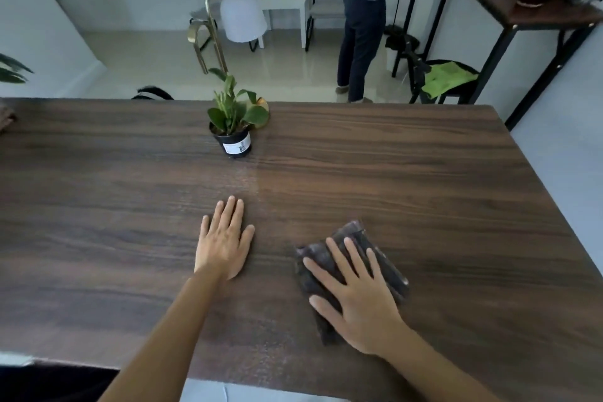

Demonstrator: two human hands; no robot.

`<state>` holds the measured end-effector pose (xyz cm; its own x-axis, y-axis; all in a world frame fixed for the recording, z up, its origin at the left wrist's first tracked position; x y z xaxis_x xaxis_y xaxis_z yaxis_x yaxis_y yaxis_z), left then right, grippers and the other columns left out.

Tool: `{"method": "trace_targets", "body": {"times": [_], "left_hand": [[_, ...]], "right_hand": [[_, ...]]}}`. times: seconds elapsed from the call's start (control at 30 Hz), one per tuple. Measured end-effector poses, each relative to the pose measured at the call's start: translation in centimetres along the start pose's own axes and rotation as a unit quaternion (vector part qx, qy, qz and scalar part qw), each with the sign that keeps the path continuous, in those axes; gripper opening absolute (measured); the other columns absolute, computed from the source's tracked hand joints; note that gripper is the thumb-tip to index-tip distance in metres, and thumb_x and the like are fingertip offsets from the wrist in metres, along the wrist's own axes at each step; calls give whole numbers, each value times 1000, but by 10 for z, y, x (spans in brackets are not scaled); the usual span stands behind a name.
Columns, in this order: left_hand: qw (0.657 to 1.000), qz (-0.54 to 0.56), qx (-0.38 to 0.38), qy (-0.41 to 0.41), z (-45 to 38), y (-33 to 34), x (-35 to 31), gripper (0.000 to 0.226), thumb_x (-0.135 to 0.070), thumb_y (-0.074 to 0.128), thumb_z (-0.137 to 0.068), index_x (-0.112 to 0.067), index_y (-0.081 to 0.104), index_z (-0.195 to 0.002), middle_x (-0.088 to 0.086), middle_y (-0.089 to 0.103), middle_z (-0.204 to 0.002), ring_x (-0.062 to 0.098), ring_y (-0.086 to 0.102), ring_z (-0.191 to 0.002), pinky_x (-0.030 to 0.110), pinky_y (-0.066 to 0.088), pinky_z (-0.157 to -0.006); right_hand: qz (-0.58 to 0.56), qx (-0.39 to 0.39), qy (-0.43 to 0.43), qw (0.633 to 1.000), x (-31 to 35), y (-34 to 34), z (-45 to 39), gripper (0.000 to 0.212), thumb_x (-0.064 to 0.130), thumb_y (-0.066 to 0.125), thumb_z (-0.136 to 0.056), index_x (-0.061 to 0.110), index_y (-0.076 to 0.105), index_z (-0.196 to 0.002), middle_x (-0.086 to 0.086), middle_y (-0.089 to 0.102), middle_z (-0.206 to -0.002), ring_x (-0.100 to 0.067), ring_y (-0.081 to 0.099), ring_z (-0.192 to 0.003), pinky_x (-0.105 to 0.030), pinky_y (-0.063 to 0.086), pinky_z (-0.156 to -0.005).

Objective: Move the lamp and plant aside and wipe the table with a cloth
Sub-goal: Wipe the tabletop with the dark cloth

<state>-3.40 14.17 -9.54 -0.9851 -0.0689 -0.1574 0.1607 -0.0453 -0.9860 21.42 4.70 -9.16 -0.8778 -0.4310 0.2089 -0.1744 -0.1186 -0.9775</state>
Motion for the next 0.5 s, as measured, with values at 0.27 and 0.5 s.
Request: {"method": "trace_targets", "body": {"times": [0.27, 0.5], "left_hand": [[988, 20, -46, -147, 29, -10, 90, 67, -47, 22, -97, -11, 7, -152, 4, 2, -161, 22, -4, -148, 46, 2, -118], [997, 15, -15, -80, 24, -8, 100, 63, -42, 18, -98, -13, 1, -152, 0, -5, -161, 19, -8, -147, 43, 0, -119]], "right_hand": [[29, 1, 286, 958, -133, -32, -60, 66, 76, 6, -88, 53, 5, -150, -2, 5, -165, -34, 4, -149, -59, 11, -116], [-3, 39, 202, 979, 20, 0, -219, 62, 65, 11, -95, 44, 6, -153, -10, -2, -164, -41, -5, -148, -63, -2, -115]]}}
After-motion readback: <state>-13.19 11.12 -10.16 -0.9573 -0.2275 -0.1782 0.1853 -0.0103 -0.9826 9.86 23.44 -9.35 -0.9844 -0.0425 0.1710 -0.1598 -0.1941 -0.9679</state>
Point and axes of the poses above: each hand's wrist, its own z-axis away from the middle knuckle, its own y-axis out of the palm, x = y × z, the point moved 6 cm from there along -z, towards the middle knuckle
